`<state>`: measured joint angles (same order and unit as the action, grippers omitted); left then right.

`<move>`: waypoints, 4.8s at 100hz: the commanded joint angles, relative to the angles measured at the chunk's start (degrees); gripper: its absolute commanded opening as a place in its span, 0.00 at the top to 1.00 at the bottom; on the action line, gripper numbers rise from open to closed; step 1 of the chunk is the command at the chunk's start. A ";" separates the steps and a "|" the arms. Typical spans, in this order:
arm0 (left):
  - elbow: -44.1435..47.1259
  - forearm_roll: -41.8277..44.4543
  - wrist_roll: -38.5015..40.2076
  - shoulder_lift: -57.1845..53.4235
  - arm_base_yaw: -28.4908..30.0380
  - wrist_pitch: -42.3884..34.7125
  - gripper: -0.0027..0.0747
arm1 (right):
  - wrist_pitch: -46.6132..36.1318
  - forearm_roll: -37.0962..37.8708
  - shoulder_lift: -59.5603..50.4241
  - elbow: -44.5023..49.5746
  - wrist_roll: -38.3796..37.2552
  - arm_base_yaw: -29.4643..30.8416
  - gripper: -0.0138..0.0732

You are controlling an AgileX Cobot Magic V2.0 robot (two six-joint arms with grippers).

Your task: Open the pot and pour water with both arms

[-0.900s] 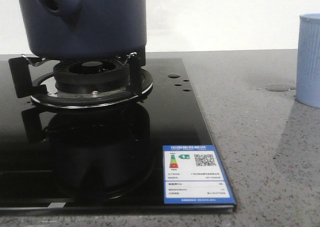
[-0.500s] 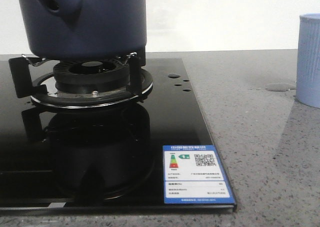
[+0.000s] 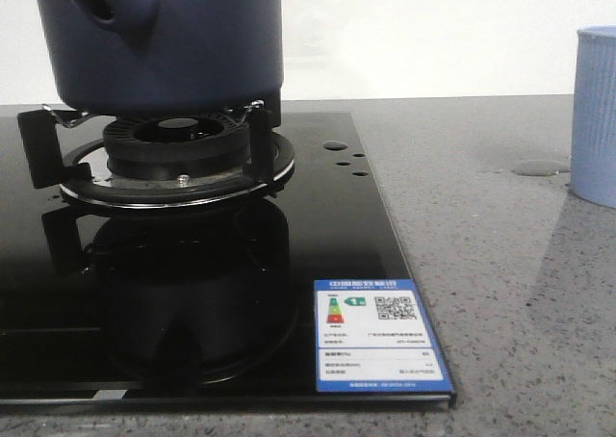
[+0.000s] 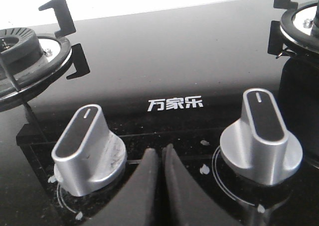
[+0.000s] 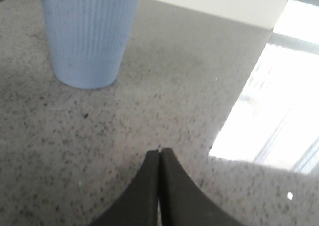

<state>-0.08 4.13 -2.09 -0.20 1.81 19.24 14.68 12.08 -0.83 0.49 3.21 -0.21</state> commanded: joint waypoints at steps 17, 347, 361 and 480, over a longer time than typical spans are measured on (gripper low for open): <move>1.93 -0.18 0.02 -1.45 0.17 -3.67 0.99 | -28.13 -8.67 -0.72 0.83 -0.66 0.21 0.92; -65.68 -81.03 -81.01 78.03 -16.81 5.35 0.08 | 40.63 -75.35 42.41 -52.66 49.89 -1.13 0.09; -65.68 -81.28 -81.01 79.79 -16.81 5.79 0.08 | 40.57 -75.35 42.41 -52.66 49.89 -1.13 0.09; -65.68 -84.76 -87.89 83.92 -16.81 13.42 0.42 | 41.41 -75.35 42.41 -52.66 49.40 -1.13 0.09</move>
<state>-64.87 -81.01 -89.42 84.41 -14.76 32.91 57.51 -60.48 41.30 -50.31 52.31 -1.25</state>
